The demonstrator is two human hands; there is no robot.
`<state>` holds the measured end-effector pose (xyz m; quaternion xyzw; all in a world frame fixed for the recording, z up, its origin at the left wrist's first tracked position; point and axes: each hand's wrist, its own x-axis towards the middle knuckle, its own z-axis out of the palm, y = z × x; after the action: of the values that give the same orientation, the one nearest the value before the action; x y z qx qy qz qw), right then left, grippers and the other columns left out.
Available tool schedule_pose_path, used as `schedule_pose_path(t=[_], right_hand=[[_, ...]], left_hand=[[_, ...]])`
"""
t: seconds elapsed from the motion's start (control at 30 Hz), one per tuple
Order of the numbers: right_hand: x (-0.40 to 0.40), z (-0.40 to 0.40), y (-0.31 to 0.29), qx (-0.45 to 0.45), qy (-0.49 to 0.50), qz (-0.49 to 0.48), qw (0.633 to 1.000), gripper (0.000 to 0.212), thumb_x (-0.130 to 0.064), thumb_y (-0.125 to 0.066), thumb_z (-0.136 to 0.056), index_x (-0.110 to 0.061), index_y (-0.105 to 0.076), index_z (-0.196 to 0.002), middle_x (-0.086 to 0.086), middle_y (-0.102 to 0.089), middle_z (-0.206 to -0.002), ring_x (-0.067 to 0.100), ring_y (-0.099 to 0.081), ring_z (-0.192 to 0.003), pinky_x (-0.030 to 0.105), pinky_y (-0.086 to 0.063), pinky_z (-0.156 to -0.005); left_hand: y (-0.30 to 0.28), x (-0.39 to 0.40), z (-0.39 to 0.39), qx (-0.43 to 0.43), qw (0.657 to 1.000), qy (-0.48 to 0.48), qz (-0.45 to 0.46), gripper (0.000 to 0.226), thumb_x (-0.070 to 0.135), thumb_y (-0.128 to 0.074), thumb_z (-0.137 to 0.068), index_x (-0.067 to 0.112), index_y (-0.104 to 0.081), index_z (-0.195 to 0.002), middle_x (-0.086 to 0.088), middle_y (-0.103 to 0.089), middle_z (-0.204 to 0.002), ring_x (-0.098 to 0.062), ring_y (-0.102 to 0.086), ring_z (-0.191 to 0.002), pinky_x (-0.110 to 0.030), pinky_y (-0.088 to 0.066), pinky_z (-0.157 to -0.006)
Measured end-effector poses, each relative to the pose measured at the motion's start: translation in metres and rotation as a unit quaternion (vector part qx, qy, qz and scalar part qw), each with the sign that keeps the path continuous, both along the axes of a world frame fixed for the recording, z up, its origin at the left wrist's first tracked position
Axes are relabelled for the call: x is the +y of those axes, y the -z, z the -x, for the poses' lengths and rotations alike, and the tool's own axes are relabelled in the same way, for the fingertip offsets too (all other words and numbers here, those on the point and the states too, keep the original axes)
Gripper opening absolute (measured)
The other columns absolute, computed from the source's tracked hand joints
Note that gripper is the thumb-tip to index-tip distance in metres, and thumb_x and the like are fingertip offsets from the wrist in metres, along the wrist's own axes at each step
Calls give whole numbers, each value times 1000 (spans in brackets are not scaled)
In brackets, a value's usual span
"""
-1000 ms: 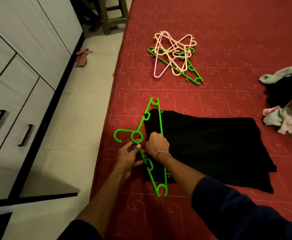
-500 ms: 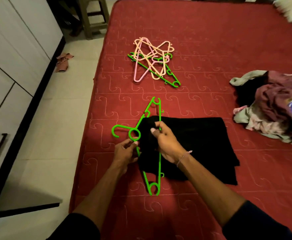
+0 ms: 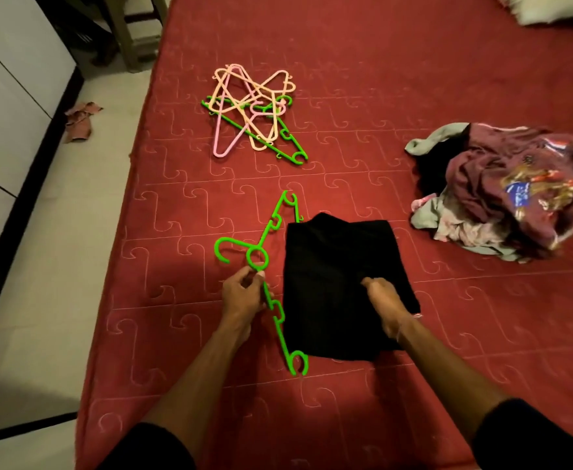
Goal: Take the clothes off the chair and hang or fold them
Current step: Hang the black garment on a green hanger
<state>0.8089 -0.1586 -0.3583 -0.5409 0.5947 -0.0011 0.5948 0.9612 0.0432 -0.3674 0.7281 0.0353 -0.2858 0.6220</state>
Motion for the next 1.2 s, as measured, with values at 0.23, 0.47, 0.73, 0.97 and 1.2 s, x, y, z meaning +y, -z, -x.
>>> schedule_pose_path(t=[0.23,0.47,0.73,0.97,1.2], right_hand=[[1,-16,-6,6,-118,215,969,47,-37,-51,-103,-3,-49,-135,17,-62,-128,39,-55,-124,44,-44,-99],[-39,-7,-6,-32,-109,368,923,12,-20,-47,-104,-14,-57,-107,1,-60,-74,24,-53,-65,34,-36,-62],[-96,30,21,67,-77,272,957,18,-23,-53,-101,-6,-59,-103,16,-65,-101,39,-60,-99,35,-38,-76],[-79,28,14,76,-56,361,928,18,-24,-49,-102,-10,-47,-113,12,-58,-86,35,-55,-79,37,-37,-68],[-52,14,7,101,-246,550,791,44,-41,-44,-103,-20,-46,-142,14,-46,-143,33,-40,-133,47,-40,-104]], left_hand=[[12,-18,8,-13,998,-55,-28,12,10,-51,-101,9,-56,-90,-5,-54,-66,-9,-52,-49,-23,-43,-46],[19,-31,10,-52,995,-83,-23,25,28,-42,-107,22,-61,-91,0,-48,-68,-10,-43,-54,-27,-39,-50],[21,-49,25,-61,995,-78,-27,21,31,-44,-106,28,-59,-92,-5,-48,-79,-18,-49,-65,-26,-48,-47],[18,-52,27,-48,994,-95,-17,21,32,-44,-106,27,-59,-92,-5,-50,-80,-12,-47,-60,-25,-44,-44],[19,-50,28,-39,995,-86,-32,21,32,-44,-106,21,-57,-94,-5,-51,-80,-10,-47,-58,-27,-44,-47]])
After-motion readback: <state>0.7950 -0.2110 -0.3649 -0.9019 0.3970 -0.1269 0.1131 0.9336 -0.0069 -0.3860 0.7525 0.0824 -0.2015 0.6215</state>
